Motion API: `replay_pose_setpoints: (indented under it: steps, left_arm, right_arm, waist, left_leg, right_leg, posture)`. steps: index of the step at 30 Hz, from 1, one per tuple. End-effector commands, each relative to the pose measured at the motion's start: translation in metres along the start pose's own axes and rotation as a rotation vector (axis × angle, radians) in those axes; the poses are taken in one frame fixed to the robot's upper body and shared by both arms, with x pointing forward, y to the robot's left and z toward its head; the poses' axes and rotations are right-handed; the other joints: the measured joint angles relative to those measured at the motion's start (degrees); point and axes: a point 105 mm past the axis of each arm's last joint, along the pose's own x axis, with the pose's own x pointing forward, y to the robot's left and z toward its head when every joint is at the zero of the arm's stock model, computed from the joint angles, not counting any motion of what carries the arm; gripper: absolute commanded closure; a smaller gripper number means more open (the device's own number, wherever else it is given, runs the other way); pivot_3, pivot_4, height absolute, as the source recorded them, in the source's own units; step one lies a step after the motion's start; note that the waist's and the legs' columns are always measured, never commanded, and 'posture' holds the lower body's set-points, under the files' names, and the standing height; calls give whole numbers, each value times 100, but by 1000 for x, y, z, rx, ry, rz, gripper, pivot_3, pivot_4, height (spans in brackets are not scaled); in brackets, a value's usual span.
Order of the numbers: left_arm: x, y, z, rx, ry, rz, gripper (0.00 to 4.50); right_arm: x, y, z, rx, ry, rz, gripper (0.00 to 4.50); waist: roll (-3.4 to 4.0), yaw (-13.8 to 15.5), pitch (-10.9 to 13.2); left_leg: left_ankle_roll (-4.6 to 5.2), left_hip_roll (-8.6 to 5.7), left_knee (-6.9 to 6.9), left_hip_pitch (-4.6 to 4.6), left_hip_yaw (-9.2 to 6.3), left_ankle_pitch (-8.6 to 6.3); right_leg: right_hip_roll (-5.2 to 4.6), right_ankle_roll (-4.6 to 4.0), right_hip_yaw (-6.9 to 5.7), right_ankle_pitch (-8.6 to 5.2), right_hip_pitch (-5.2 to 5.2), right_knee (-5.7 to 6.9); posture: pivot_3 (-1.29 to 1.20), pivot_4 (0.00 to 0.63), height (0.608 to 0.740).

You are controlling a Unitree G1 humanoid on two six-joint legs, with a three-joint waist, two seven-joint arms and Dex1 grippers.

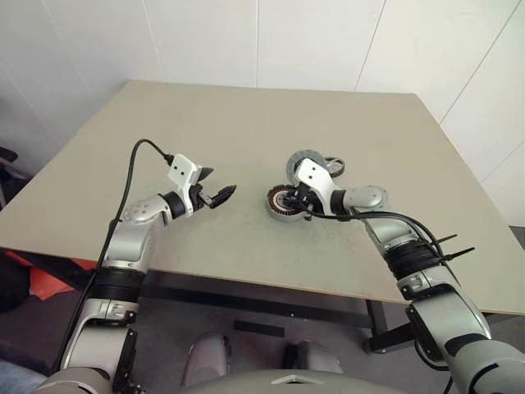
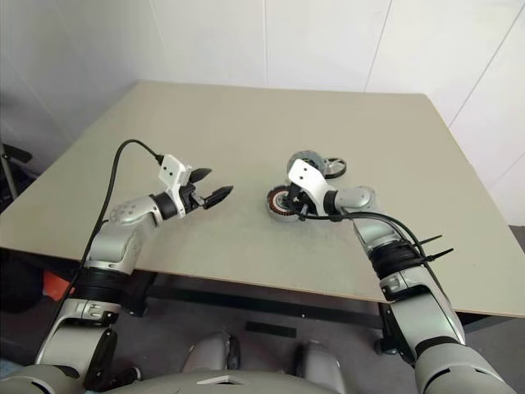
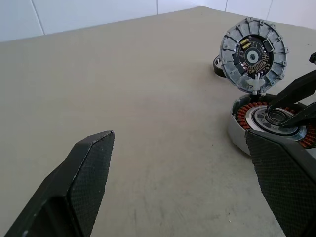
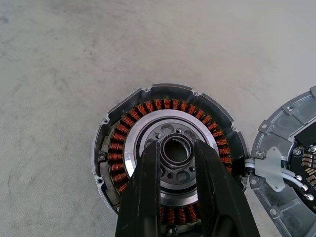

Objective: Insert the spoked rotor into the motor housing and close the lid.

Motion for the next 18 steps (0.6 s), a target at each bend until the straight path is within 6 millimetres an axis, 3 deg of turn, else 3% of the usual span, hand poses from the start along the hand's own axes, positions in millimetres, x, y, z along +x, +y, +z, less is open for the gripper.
replay_pose_setpoints:
  steps: [1, 5, 13, 16, 18]
  left_arm:
    - [0, 3, 15, 48, -41, 7, 0]
    - [-1, 3, 13, 48, -37, 9, 0]
    - [0, 1, 10, 45, -31, 6, 0]
    - [0, 1, 9, 46, -30, 8, 0]
    - [-1, 1, 9, 45, -29, 11, 0]
  right_arm:
    - [-3, -7, 1, 8, -12, -29, 2875]
    - [-5, -8, 5, 3, -30, -35, 1584]
    - [-11, -12, 20, -11, -85, -49, 1584]
    - [-19, -16, 24, -9, -107, -62, 2170]
    - [-29, -21, 24, -4, -108, -79, 2885]
  waist:
    - [0, 1, 0]
    - [0, -1, 0]
    - [0, 0, 0]
    - [0, 0, 0]
    - [0, 15, 0]
  left_leg:
    - [0, 0, 0, 1, 0, 0]
    - [0, 0, 0, 2, 0, 0]
    - [0, 0, 0, 0, 0, 0]
    - [0, 0, 0, 0, 0, 0]
    - [1, 0, 0, -1, 0, 0]
  right_leg:
    - [0, 0, 0, 0, 1, 0]
    - [0, 0, 0, 0, 1, 1]
    - [0, 0, 0, 0, 0, 2]
    - [0, 0, 0, 0, -1, 2]
    - [0, 0, 0, 0, -1, 2]
  posture:
    - [0, 0, 740]
    - [0, 0, 740]
    - [0, 0, 740]
    - [0, 0, 740]
    - [0, 0, 740]
